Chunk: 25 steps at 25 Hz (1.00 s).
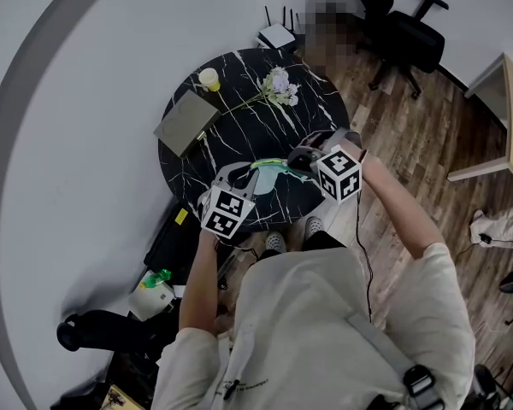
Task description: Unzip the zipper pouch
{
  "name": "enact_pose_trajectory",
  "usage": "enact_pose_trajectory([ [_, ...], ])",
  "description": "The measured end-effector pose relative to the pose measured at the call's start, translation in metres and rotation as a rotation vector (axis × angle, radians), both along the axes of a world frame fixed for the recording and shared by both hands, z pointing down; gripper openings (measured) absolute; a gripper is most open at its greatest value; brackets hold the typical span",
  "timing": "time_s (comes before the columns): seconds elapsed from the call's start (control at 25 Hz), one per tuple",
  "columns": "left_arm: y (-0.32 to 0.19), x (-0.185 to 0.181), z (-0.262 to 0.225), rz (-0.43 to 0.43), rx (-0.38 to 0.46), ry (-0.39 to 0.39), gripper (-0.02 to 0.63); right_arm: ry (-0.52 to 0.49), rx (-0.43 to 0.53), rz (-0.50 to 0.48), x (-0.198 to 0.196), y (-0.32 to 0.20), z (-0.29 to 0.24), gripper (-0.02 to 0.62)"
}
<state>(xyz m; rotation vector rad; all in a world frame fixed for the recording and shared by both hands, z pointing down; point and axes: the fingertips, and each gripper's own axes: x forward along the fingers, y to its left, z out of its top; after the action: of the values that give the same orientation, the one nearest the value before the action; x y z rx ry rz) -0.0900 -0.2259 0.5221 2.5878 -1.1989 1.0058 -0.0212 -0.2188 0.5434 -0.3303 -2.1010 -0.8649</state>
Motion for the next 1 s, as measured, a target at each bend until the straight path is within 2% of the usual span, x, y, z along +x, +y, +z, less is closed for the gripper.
enact_pose_trajectory([
  [0.52, -0.006, -0.016, -0.007, -0.048, 0.024, 0.003, 0.049, 0.049, -0.013, 0.025, 0.017, -0.002, 0.020, 0.015],
  [1.0, -0.006, -0.012, -0.013, -0.048, 0.032, 0.011, 0.049, 0.103, -0.017, 0.074, 0.037, -0.007, 0.040, 0.017],
])
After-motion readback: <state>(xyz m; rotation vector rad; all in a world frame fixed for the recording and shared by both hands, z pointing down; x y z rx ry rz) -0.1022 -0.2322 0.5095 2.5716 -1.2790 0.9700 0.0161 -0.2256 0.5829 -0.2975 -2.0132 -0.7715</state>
